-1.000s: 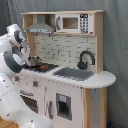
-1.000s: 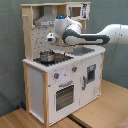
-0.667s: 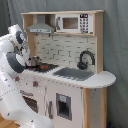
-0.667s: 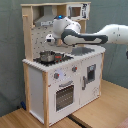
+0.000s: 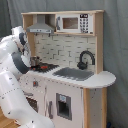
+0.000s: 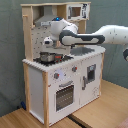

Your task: Play with the kitchen

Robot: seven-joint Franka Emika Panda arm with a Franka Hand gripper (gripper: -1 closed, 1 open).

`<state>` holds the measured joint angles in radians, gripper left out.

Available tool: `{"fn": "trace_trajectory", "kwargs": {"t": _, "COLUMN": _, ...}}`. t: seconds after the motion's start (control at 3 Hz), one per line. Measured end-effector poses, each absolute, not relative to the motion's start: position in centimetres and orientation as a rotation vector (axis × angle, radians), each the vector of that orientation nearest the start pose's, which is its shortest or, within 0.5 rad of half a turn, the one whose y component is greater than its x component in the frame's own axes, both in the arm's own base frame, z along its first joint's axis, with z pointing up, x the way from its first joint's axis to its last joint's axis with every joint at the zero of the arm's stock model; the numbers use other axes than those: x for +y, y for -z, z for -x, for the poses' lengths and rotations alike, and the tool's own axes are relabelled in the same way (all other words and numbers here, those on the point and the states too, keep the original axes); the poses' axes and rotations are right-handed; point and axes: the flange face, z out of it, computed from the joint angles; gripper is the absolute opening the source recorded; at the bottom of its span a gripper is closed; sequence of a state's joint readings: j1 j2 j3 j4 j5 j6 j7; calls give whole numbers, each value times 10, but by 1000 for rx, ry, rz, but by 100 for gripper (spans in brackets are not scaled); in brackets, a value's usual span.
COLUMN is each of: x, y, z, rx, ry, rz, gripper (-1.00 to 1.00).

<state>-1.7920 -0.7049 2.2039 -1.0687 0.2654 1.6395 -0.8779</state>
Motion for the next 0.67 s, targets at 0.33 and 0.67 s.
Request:
{"fn": "trace_trajectory", "kwargs": {"t": 0.33, "x": 492, "y": -529, "z": -516, "rx": -2267, "ry": 45, "rz": 2539, "gripper": 100}}
{"fn": "trace_trajectory", "kwargs": {"t": 0.67, "x": 487, "y": -565, "z": -514, "rx": -2267, "ry": 90, "rz": 2570, "gripper": 100}}
